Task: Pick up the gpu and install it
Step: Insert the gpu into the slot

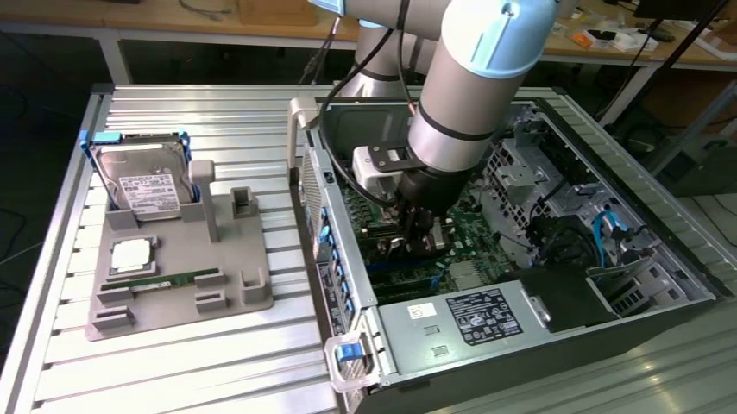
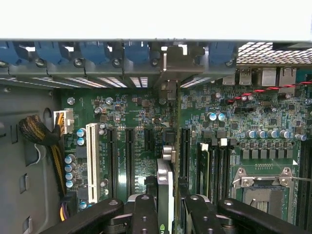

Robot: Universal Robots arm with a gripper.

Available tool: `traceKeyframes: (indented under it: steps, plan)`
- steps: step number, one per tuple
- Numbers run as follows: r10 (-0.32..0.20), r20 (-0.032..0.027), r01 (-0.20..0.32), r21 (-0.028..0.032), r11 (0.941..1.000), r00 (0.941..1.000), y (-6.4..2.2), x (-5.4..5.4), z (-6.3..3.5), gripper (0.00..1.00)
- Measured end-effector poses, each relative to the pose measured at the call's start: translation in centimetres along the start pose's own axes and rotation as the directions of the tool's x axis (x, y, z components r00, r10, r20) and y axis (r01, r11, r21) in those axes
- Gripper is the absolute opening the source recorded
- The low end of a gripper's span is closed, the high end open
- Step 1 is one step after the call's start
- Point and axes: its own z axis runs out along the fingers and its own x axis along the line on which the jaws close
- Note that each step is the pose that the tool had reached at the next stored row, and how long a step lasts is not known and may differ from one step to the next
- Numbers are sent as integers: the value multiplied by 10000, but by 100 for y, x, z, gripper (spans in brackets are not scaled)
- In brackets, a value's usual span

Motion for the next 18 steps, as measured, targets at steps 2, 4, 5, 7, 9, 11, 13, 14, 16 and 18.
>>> traceKeyframes:
  steps: [2, 4, 5, 7, 9, 11, 13, 14, 16, 18]
  plan:
    - [0, -5, 0, -2, 10000, 10000, 1, 1, 16, 27]
    - [0, -5, 0, -3, 10000, 10000, 1, 1, 15, 27]
    - [0, -6, 0, -3, 10000, 10000, 1, 1, 15, 27]
    - [0, -5, 0, -2, 10000, 10000, 0, 1, 22, 27]
    - [0, -10, 0, -5, 10000, 10000, 1, 2, 47, 27]
    - [0, -11, 0, -6, 10000, 10000, 1, 2, 52, 27]
    - [0, -6, 0, -4, 10000, 10000, 1, 2, 55, 27]
    - [0, -5, 0, -3, 10000, 10000, 1, 2, 56, 27]
    - [0, -7, 0, -4, 10000, 10000, 1, 3, 67, 27]
    - [-1, -4, 1, 1, 10000, 10000, 1, 3, 97, 27]
